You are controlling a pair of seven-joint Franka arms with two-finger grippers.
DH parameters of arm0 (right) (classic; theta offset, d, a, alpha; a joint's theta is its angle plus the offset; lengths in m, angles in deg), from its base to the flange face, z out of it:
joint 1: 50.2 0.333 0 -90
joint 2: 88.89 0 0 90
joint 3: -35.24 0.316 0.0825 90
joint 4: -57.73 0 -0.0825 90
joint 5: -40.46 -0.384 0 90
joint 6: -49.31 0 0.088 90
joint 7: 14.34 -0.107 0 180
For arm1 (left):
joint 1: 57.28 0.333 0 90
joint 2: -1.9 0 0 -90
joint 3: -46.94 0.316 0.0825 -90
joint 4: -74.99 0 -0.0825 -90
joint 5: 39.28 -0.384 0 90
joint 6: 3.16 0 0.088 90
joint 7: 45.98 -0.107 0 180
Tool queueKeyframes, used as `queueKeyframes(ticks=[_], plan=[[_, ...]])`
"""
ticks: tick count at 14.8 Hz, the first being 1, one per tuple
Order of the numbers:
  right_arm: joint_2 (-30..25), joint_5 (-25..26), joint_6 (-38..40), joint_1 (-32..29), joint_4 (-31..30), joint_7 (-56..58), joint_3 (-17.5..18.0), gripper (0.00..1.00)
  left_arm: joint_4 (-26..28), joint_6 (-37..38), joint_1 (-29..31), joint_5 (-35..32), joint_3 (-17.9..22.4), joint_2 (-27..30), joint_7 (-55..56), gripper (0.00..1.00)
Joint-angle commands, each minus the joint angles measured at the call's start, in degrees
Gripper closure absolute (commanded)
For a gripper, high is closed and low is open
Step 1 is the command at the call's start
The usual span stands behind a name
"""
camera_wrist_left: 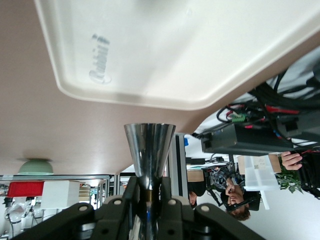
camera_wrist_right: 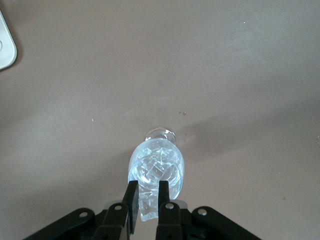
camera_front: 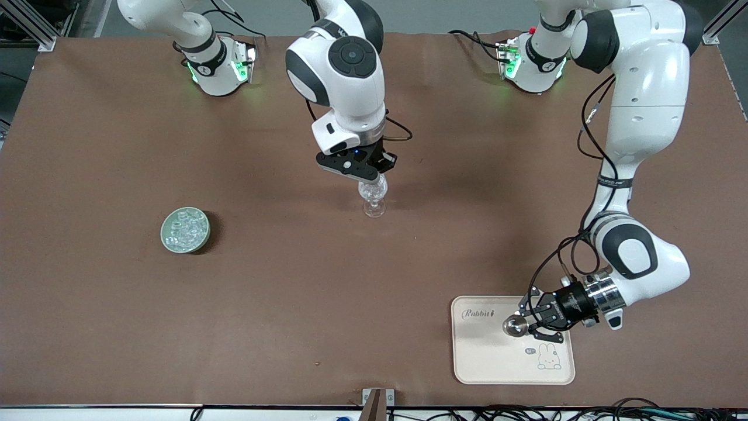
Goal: Pour wine and add ice with both arms
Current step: 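Drop the ice into the glass while the left gripper lowers the jigger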
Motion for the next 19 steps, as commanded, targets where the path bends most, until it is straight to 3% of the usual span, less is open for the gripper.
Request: queueKeyframes(ticks=[1, 4, 8, 13, 14, 15, 19], plan=[[1.98, -0.5, 0.23, 0.85, 0.61, -0.99, -0.66, 0.96, -3.28, -2.75, -0.84, 3.64, 0.63, -3.52, -1.15, 0.98], [2.68, -0.59, 0.23, 1.2, 0.7, -0.73, -0.58, 0.96, -3.45, -7.41, -1.89, 4.34, 0.11, -5.36, -1.15, 0.98], [2.95, -0.68, 0.31, 1.91, 0.7, -0.73, -0.58, 0.95, -4.51, -8.13, -1.72, 8.91, 0.19, -7.13, -1.5, 0.98], [3.03, -0.42, 0.23, 1.73, 0.7, -0.29, -0.66, 0.93, -3.72, -8.04, -1.02, 14.53, 0.28, -8.36, -1.85, 0.85], [3.47, -0.42, 0.23, 1.73, 0.7, -0.29, -0.66, 0.92, -3.46, -8.04, -0.76, 14.8, 0.28, -8.36, -1.76, 0.67], [3.56, -0.42, 0.23, 1.73, 0.7, -0.2, -0.58, 0.91, -2.93, -7.96, -0.49, 14.81, 0.28, -7.93, -1.68, 0.01], [3.74, -0.5, 0.23, 1.47, 0.78, -0.02, -0.58, 0.8, -1.62, -6.73, 0.74, 13.75, 0.72, -5.9, -1.68, 0.0]])
